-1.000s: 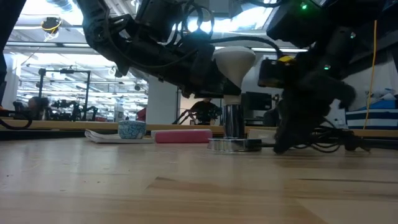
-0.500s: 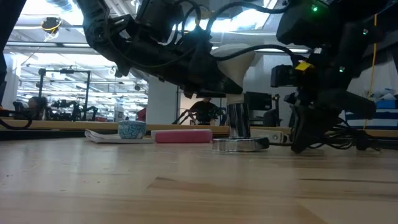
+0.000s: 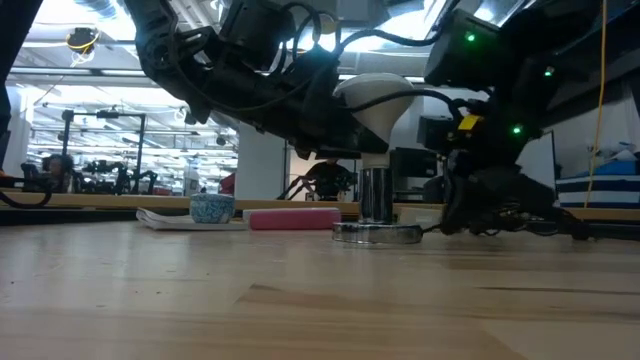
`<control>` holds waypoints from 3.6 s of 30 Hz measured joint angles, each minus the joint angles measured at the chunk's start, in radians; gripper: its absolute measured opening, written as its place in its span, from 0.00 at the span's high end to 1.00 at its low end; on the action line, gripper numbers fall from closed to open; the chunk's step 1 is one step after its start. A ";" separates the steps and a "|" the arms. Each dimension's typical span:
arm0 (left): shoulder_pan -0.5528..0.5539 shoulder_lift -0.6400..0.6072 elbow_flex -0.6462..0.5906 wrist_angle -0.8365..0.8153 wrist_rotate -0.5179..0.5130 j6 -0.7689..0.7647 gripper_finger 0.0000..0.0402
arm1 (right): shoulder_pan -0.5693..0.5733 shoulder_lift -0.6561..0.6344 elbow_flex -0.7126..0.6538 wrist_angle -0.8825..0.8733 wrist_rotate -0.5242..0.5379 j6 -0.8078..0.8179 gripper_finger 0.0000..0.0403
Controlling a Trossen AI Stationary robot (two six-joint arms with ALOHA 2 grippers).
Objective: Screw lightbulb
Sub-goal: Insert the white lightbulb into the silver desk lamp
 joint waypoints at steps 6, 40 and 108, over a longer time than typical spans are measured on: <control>0.000 -0.002 0.001 -0.018 0.003 0.003 0.63 | -0.037 0.000 0.000 0.064 0.043 -0.141 0.91; -0.001 0.000 0.001 -0.020 0.007 -0.006 0.63 | -0.050 -0.001 0.148 -0.234 -0.057 -0.006 0.70; 0.018 0.000 0.000 -0.014 0.004 -0.035 0.63 | 0.350 -0.037 -0.300 0.835 0.268 0.738 0.92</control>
